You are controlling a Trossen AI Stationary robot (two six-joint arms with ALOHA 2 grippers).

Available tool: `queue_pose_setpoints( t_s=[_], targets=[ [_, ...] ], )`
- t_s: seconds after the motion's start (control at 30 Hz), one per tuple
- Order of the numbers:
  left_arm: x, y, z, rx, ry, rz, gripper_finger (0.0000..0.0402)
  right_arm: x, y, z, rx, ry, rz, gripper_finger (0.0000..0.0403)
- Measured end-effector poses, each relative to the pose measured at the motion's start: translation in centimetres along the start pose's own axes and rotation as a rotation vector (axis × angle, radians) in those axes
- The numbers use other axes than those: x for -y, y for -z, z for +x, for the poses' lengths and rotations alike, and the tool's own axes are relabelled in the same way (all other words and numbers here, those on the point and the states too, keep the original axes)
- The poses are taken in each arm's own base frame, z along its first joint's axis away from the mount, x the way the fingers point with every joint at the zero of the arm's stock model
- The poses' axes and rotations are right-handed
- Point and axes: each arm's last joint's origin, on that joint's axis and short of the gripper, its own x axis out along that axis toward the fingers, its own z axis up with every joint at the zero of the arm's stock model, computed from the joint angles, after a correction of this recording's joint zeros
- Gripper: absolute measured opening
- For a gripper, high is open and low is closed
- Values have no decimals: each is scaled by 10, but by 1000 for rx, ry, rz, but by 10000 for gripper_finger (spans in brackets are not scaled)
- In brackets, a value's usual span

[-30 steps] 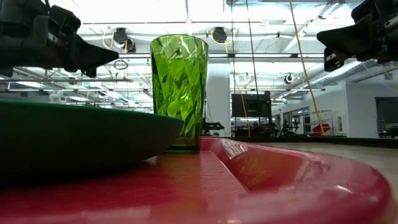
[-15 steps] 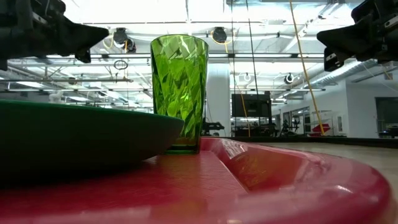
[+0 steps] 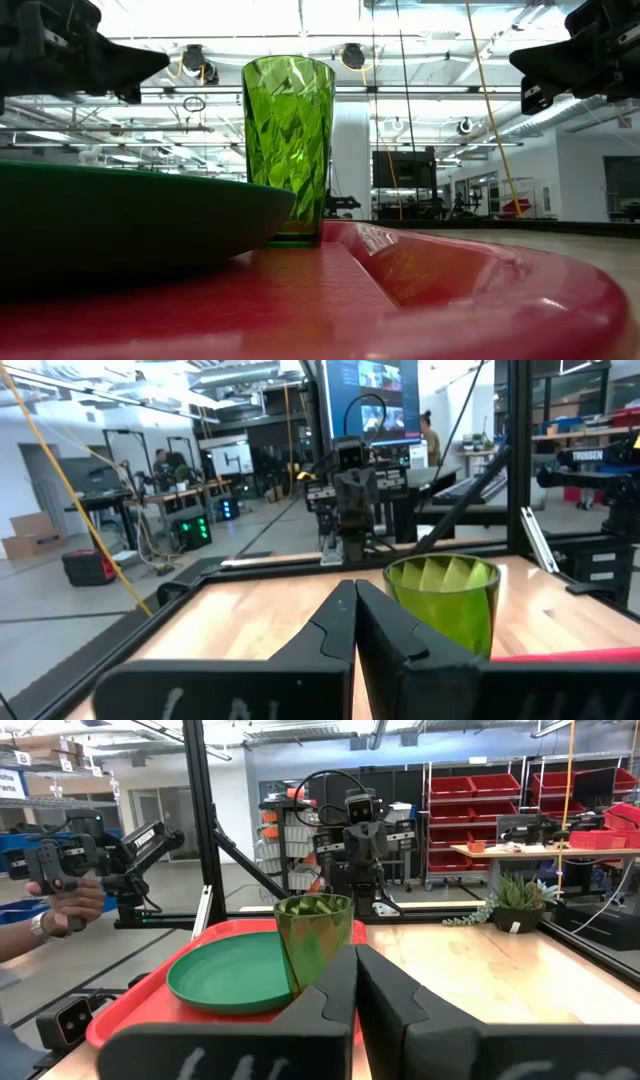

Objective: Pick and place plate/cup/fork/spoon on tray
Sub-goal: Return to Home Position

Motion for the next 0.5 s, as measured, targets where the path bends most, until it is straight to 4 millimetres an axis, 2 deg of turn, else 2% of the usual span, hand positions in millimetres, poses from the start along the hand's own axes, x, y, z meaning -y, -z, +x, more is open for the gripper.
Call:
queue_pose_setpoints(
  t_s=[0.5],
  targets=[
    [1, 13, -14, -148, 21, 9, 8, 0, 0, 0, 0, 0, 0, 0]
  ],
)
